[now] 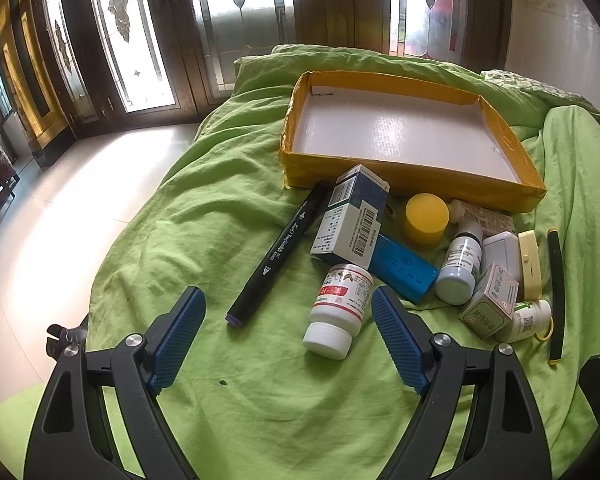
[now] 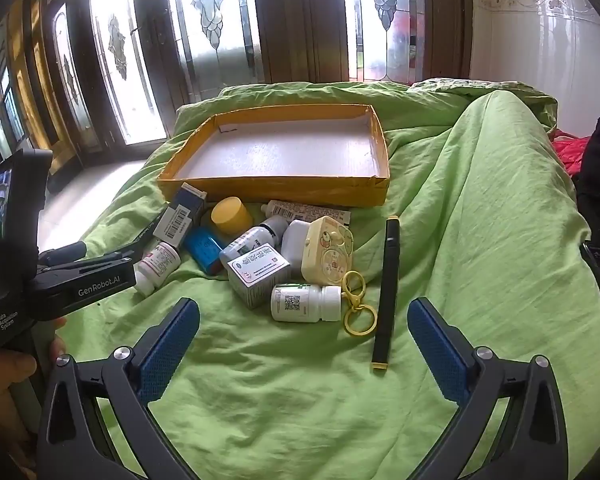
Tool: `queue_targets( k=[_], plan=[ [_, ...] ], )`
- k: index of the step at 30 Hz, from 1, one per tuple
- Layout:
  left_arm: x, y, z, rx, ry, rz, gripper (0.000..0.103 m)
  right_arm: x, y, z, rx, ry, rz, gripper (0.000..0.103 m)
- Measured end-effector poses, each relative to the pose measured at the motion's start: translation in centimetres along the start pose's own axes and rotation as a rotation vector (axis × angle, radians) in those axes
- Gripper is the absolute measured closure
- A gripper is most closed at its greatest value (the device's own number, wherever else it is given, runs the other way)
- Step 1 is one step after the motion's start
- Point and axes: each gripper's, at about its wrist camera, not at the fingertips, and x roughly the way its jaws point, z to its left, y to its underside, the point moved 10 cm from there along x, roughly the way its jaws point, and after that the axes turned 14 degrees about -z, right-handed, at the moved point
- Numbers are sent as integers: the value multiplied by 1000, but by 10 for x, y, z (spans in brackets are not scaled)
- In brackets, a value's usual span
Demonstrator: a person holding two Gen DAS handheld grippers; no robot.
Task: Organize rigid objects
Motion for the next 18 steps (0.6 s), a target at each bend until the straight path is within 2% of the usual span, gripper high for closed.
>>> queue_targets(
  k=[18],
  plan=[
    [1,0,0,-2,-1,4,17,2,4,8,-4,-13,-6,1]
  ],
)
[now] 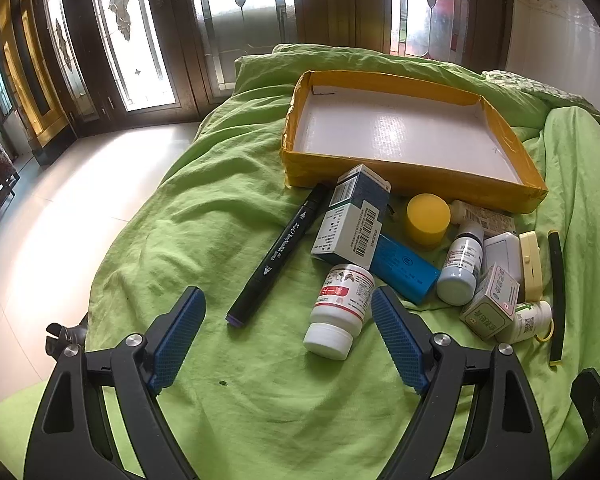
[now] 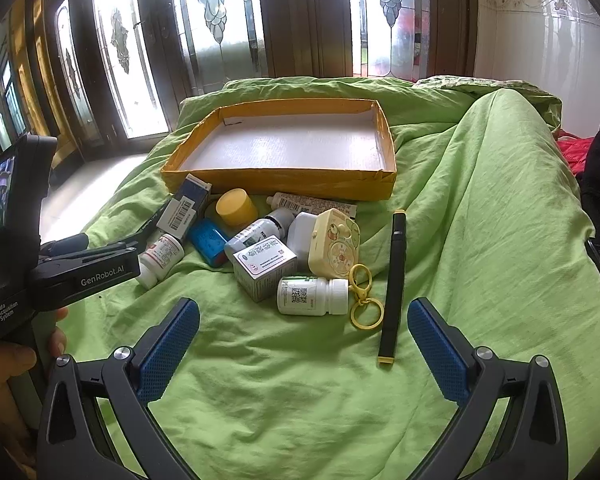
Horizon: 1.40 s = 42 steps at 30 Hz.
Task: Organize rigid objects
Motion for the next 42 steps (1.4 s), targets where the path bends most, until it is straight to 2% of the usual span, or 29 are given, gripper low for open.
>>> queue_targets(
  k=[11,16,20,24,27,31,32,33,36,42],
  plan=[
    [1,1,0,-8,6,1,17,-2,-3,-1,14,-9,-11,1],
    [1,-1,6,-96,69,29,17,-4,-3,-1,20,-24,15,1],
    [-2,-3,9,-145,127,65,17,-9,-6,-6,-21,2,29,1],
    [4,-7,5,-93,137,100,18,-7,-11,-8,-28,6,10,1],
    [14,-11,10,-46,126,118,21,-3,-8,-8,-7,-13,34,1],
    [36,-18,22,72,89,152,46,2,-1,-6,19,-34,61,1],
    [41,-18,23,89,91,162,48,4,1,-6,25,-39,66,1],
    [44,-18,24,100,97,170,48,6,1,-6,48,-56,48,1],
    [50,-16,21,114,118,177,48,9,7,-6,57,-55,93,1],
    [58,-10,11,131,128,186,48,11,8,-4,38,-47,87,1]
  ],
)
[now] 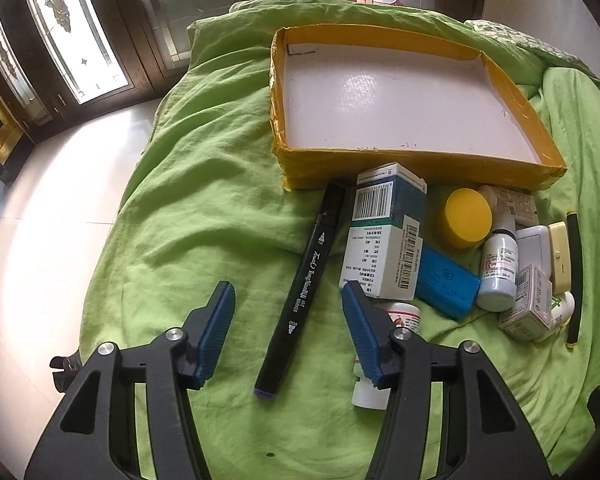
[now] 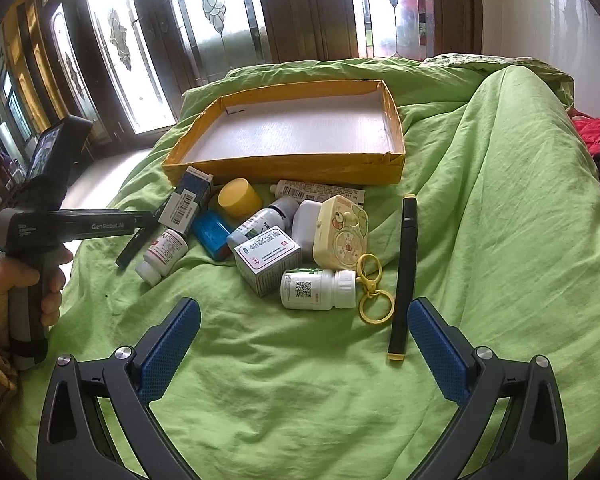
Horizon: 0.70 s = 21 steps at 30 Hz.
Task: Organize rigid objects
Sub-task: 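Lower the left tool onto the black marker and close on it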
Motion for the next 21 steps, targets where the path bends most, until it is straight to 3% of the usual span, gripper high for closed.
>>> queue_targets(
  k=[9,15,17,21],
  plan=[
    [23,0,-3,23,-5,11,52,3,3,0,-19,12,6,1],
    [37,7,-11,76,-5,32,84,5,-2,-3,-19,28,-5,1],
    [35,7,-14,85,7,28,89,4,-8,-8,-12,40,-17,1],
    [23,14,-17,27,65,52,91,1,-19,-16,5,54,-38,4]
  ],
)
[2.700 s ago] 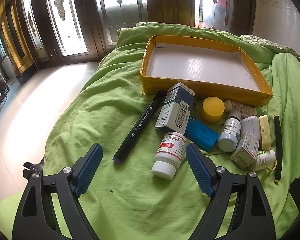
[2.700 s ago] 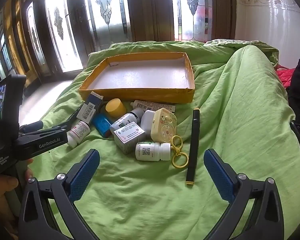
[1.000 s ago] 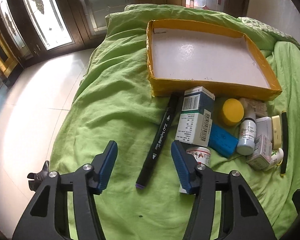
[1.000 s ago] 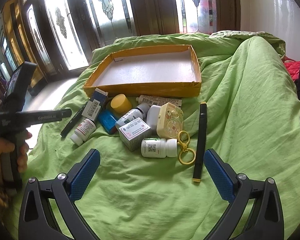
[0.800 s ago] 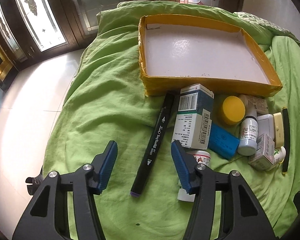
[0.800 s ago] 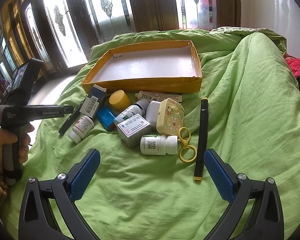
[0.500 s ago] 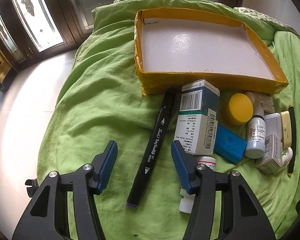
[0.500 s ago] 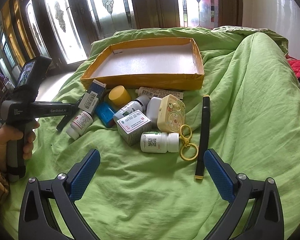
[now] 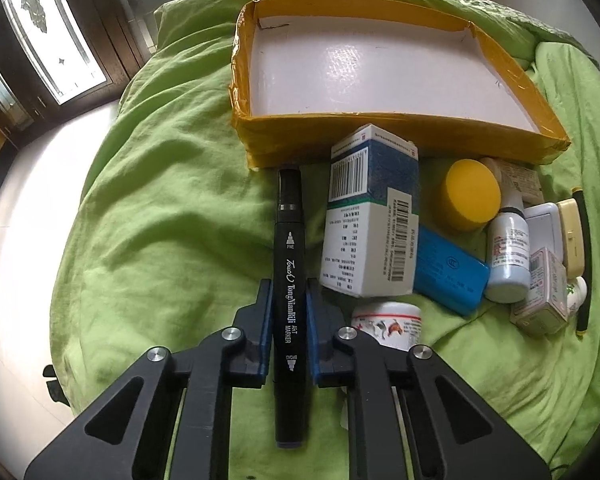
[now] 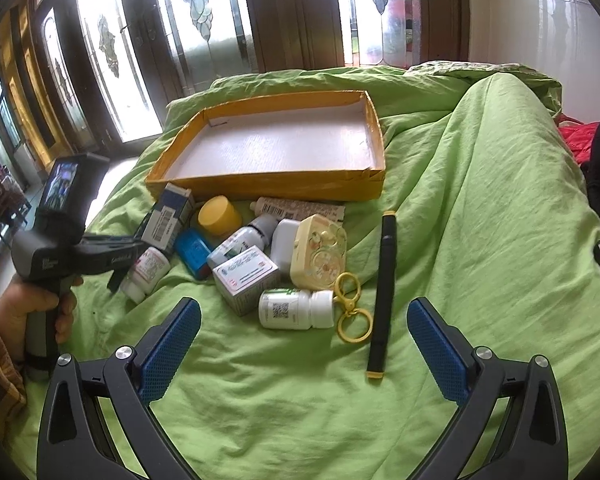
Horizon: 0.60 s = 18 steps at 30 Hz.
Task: Organize rigid objects
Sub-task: 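Lower the left tool onto the black marker and close on it, then close the right tool on the yellow cartoon toy while the left tool holds the marker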
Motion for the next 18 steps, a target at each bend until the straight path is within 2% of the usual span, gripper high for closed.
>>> queue_targets(
  k=[4,5,6,7,9,11,14,18],
  plan=[
    [-20,7,-6,-51,21,2,91,-3,-15,-13,44,-9,-9,15],
    [-25,8,-8,-77,32,0,91,-1,-18,-16,68,-23,7,15],
    [-30,9,-9,-105,46,-4,91,3,-18,-16,83,-43,48,16],
    [-34,11,-9,-130,53,-5,91,9,-17,-16,88,-66,102,21],
    [-38,18,-7,-173,53,-1,91,17,-19,-16,89,-87,153,30],
    [-37,25,-3,-200,58,19,91,26,-20,-20,86,-75,187,31],
    [-32,36,-3,-217,46,58,91,49,-18,-25,157,-97,265,33],
    [-26,33,3,-253,48,58,91,84,-7,-29,248,-134,382,37]
  ],
)
